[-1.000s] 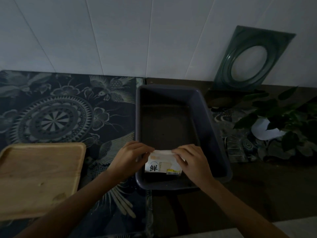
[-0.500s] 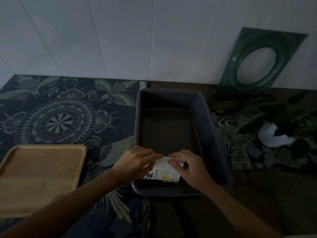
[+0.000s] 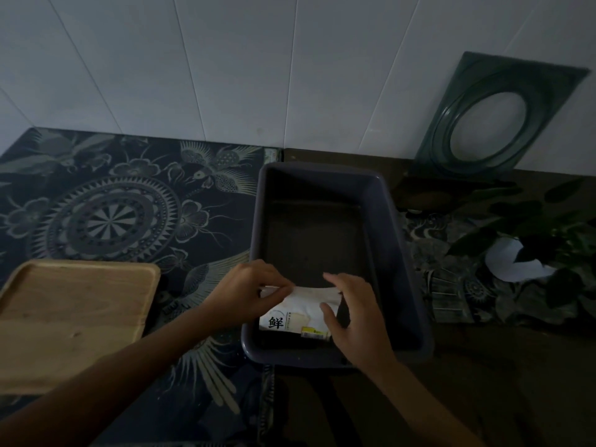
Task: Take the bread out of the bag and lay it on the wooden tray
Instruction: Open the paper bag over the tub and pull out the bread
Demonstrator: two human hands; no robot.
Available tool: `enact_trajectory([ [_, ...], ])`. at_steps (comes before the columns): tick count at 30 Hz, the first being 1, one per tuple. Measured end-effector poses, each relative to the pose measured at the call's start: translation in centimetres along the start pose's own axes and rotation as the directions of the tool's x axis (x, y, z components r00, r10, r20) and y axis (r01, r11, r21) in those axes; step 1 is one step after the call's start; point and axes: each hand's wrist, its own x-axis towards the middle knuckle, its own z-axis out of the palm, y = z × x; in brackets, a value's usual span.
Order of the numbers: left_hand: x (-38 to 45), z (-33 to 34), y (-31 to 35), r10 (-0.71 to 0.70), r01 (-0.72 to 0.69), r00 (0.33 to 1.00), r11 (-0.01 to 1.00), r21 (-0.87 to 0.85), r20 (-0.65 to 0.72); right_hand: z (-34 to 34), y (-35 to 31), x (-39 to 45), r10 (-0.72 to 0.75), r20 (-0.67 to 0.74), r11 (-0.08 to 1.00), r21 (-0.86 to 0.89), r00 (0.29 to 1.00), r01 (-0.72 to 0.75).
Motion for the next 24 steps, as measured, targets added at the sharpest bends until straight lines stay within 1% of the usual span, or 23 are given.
enact_trajectory([
  [2, 0.3, -0.1, -0.1, -0.019, 0.019, 1.0, 1.0, -0.003, 0.003, 0.0, -0.5, 0.2, -0.049, -0.032, 0.996, -0.071, 0.998, 0.047],
  [4, 0.7, -0.1, -0.2, -0.022, 0.023, 1.0, 0.999, 0.023, -0.006, 0.2, -1.1, 0.2, -0.135, -0.043, 0.981, -0.144, 0.99, 0.127],
  [7, 1.3, -0.2, -0.3, -0.044, 0.044, 0.999, 0.999, 0.024, 0.012, 0.8, -1.7, 0.2, -0.243, -0.02, 0.944, -0.235, 0.97, 0.232],
  [9, 1.8, -0.4, -0.3, -0.03, 0.029, 0.999, 0.998, 0.047, 0.038, 1.3, -2.0, 0.1, -0.279, -0.003, 0.919, -0.292, 0.96, 0.266],
  [11, 2.2, -0.6, -0.3, -0.02, 0.015, 0.997, 0.998, 0.069, 0.073, 1.6, -2.2, 0.2, -0.27, 0.036, 0.897, -0.354, 0.962, 0.265],
  [13, 2.6, -0.8, -0.2, 0.023, -0.034, 0.994, 0.994, 0.103, 0.106, 1.8, -2.3, 0.3, -0.223, 0.074, 0.874, -0.427, 0.972, 0.233],
  [15, 2.9, -0.9, -0.3, 0.075, -0.102, 0.983, 0.982, 0.157, 0.167, 1.8, -2.5, 0.5, -0.194, 0.082, 0.846, -0.49, 0.977, 0.209],
  [17, 3.1, -0.9, -0.2, 0.097, -0.149, 0.968, 0.964, 0.219, 0.229, 1.6, -2.8, 0.7, -0.198, 0.074, 0.823, -0.529, 0.977, 0.207],
  [20, 3.4, -0.6, 0.2, 0.089, -0.155, 0.96, 0.958, 0.241, 0.264, 1.3, -3.3, 0.9, -0.242, 0.059, 0.803, -0.548, 0.969, 0.234],
  [24, 4.3, -0.8, 0.8, 0.052, -0.121, 0.964, 0.958, 0.261, 0.26, 0.8, -4.0, 0.6, -0.255, 0.086, 0.828, -0.494, 0.963, 0.264],
])
